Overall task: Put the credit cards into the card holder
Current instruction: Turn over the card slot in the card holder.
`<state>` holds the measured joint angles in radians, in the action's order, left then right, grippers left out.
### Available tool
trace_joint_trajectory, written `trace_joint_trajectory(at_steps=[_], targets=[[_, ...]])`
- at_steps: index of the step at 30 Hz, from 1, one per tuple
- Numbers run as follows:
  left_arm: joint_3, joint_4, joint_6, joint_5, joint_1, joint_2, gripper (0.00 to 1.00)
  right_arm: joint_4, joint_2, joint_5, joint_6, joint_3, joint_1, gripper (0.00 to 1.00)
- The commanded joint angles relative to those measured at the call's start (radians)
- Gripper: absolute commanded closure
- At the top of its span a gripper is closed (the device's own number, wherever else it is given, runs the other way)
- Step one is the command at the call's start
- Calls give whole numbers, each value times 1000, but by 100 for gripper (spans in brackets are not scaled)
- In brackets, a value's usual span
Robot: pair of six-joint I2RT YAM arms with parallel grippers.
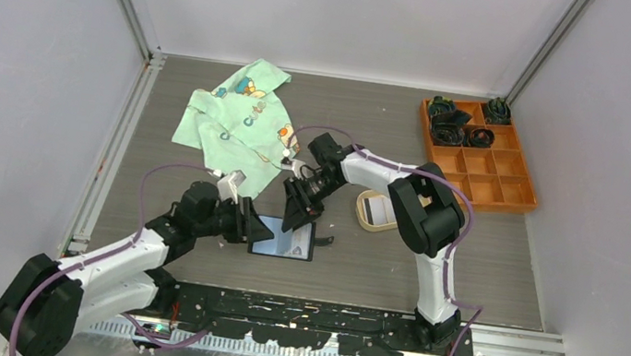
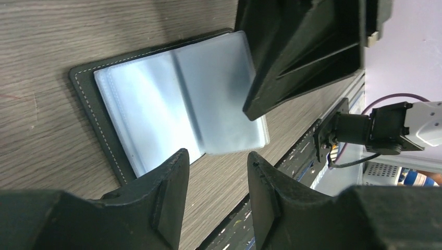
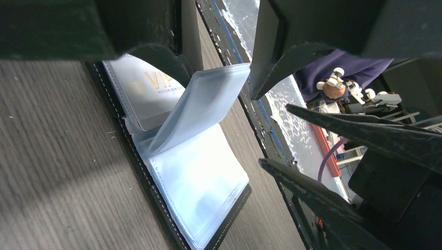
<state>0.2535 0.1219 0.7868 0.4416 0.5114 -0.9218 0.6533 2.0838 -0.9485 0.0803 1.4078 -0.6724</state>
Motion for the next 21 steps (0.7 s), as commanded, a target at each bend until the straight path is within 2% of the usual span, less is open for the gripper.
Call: trace_joint_trajectory(at_steps=[1,7,12,21], targets=[[23,58,-14,-11,4,-38,54,27,-22,2,-31,35,-4,56],[32,74,-25,-9,27,-54,53,65,-26,55,-57,56,-4,56],[37,47,-51,-59,65,-43,52,99,-46,31,-76,69,-4,46],[58,15,-89,-126,125,-57,50,110,-57,-18,-105,71,-7,49]])
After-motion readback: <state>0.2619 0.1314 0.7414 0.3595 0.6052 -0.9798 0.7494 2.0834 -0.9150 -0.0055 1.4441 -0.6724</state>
